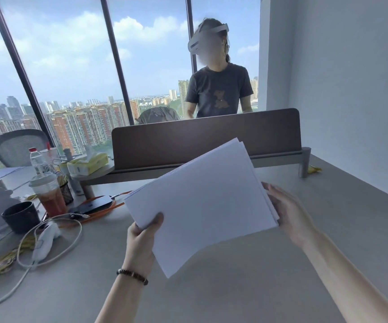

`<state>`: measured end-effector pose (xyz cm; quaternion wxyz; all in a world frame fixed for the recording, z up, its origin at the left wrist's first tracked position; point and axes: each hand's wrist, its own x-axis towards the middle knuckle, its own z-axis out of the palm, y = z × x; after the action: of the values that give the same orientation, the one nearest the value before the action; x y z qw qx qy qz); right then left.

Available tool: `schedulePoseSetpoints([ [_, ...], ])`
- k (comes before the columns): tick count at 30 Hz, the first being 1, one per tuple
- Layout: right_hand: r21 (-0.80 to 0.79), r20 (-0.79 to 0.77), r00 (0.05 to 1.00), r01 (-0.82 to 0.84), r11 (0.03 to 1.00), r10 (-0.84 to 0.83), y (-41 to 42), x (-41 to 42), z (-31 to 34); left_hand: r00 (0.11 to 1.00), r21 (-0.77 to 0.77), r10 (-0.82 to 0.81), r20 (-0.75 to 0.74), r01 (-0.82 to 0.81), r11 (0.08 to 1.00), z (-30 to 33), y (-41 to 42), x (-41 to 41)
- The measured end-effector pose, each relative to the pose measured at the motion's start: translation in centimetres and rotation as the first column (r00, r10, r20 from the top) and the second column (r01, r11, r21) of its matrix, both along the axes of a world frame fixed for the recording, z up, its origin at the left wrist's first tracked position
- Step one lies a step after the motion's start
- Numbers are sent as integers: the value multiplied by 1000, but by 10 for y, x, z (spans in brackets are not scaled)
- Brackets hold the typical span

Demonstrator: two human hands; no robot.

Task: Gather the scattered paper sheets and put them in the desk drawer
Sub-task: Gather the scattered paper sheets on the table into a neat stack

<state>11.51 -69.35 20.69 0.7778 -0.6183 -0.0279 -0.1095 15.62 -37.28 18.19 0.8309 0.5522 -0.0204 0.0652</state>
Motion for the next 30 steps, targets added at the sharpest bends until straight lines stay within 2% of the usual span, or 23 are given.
schedulePoseSetpoints([
  [2, -148, 2, 1000, 10, 989, -10, 5, 0, -4, 999, 58, 26, 31, -28, 998, 0, 5, 4],
  [6, -246, 44, 991, 133, 960, -126, 24, 7, -23, 993, 209, -55, 102, 33, 977, -6, 7, 3],
  [9, -199, 36, 987, 158, 967, -154, 27, 6, -35, 990, 227, -116, 76, 97, 969, -15, 11, -1],
  [12, -35, -7, 989, 146, 989, -147, 25, 5, -48, 986, 203, -165, 25, 156, 967, -25, 15, -6],
  [14, 19, -20, 990, 139, 990, -138, 28, 4, -54, 983, 195, -181, 11, 176, 965, -29, 15, -9],
  [19, 53, -30, 985, 171, 984, -170, 31, 7, -60, 984, 189, -178, 1, 174, 966, -28, 8, -11],
  [23, 4, -32, 985, 168, 986, -167, 33, 4, -68, 989, 204, -145, -2, 143, 968, -27, 7, -11],
  [30, -15, 29, 982, 186, 983, -185, 40, 4, -60, 995, 230, -72, 68, 55, 972, -16, 8, -3],
])
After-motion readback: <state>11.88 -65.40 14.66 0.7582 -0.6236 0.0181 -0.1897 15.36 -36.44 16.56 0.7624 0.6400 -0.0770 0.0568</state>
